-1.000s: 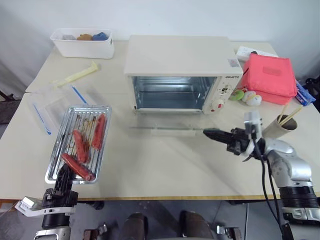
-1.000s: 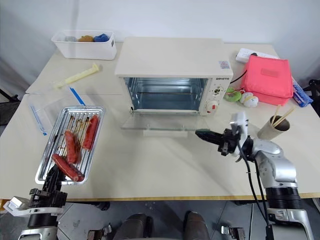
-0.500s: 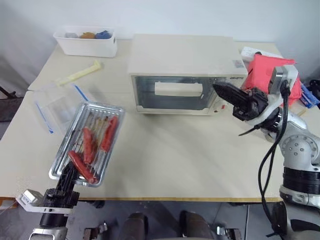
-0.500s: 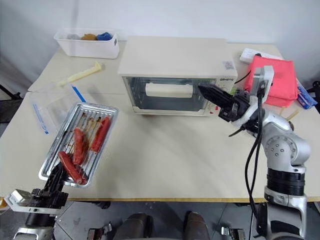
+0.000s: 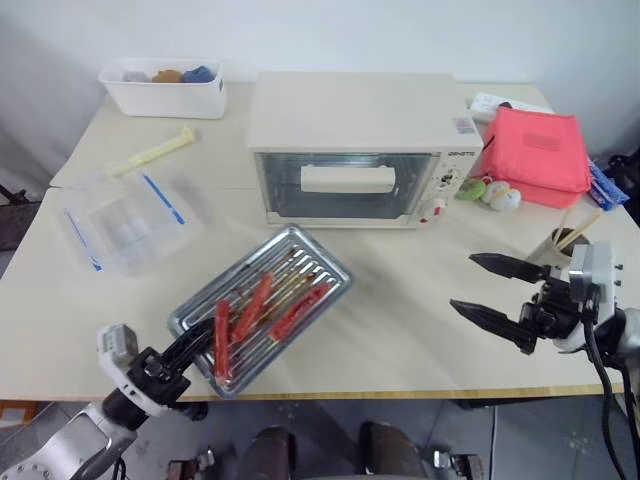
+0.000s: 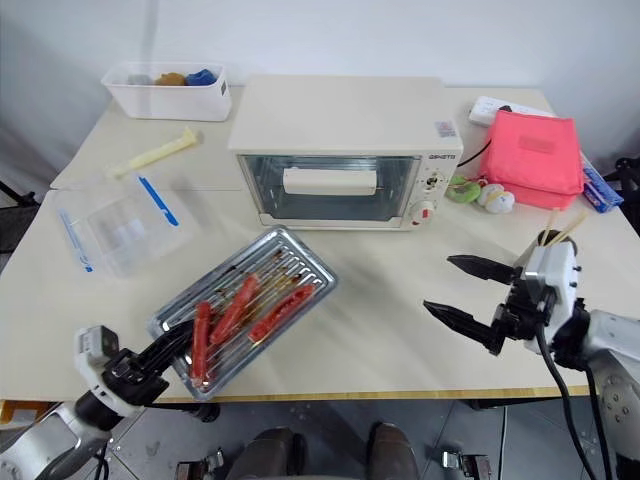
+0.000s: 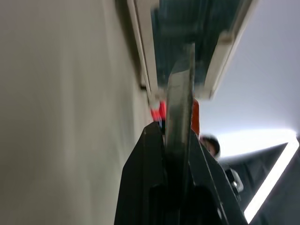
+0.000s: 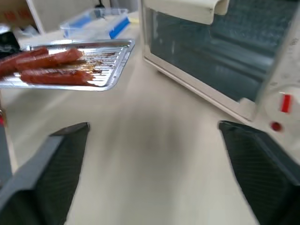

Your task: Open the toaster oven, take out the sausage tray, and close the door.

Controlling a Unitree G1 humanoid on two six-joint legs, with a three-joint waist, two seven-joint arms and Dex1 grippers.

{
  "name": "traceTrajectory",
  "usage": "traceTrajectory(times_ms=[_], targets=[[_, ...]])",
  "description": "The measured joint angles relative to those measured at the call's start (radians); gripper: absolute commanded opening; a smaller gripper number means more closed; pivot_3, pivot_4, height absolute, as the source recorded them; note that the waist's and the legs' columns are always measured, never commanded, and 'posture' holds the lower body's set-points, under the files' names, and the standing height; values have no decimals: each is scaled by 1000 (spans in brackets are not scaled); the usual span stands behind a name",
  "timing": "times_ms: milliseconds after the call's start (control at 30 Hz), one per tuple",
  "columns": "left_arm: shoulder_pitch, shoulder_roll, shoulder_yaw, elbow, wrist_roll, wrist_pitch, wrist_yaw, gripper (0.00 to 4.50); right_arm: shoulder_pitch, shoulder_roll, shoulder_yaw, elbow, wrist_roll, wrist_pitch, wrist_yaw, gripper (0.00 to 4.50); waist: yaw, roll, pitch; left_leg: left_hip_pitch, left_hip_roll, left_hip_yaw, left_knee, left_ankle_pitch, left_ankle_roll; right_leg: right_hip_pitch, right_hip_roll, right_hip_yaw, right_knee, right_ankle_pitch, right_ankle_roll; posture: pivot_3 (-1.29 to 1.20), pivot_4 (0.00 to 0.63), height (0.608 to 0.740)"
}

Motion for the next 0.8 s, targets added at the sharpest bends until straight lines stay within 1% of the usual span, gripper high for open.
traceTrajectory(times_ms=[100, 167, 300, 500, 600, 667, 800], targets=[[-126, 62, -77, 101, 0, 66, 2, 0, 128, 10, -28, -51, -22, -33, 17, 4473, 3, 2, -1, 0, -1, -1, 0, 0, 0, -1, -1, 0, 3, 0, 0, 0, 150, 740], [-209, 85, -123, 164, 1, 100, 7, 0, 198, 18, -53, -83, -20, -36, 17, 4473, 1, 2, -1, -1, -1, -1, 0, 0, 0, -1, -1, 0, 6, 0, 0, 0, 150, 740], [-373, 105, -236, 269, 0, 149, 45, 0, 293, 54, -106, -150, -2, -36, -14, 4473, 1, 2, -1, -1, -1, -2, 0, 0, -1, -1, -1, 0, 6, 0, 0, 0, 150, 740], [-544, 131, -390, 367, 16, 177, 118, 0, 407, 97, -152, -208, 14, -40, -46, 4473, 3, 2, -1, -1, -1, -2, 0, 1, -2, -1, 0, 0, 7, 0, 1, 0, 150, 740], [-701, 85, -466, 466, 127, 198, 117, 0, 467, 124, -164, -242, 16, -44, -63, 4473, 13, 2, -1, -2, -4, -4, 0, 3, -1, 0, -1, 0, 6, 1, 2, 0, 150, 740], [-768, 42, -490, 515, 207, 197, 111, 0, 494, 138, -172, -260, 17, -46, -72, 4473, 10, 2, -1, -2, -4, -3, 0, 3, -1, 0, -1, 0, 6, 1, 3, 0, 150, 740], [-870, -2, -508, 585, 374, 219, 47, 0, 524, 157, -179, -270, 17, -55, -78, 4473, 15, 3, -1, -1, -4, -2, 0, 4, -1, 0, -1, 0, 6, 2, 3, 0, 150, 740]])
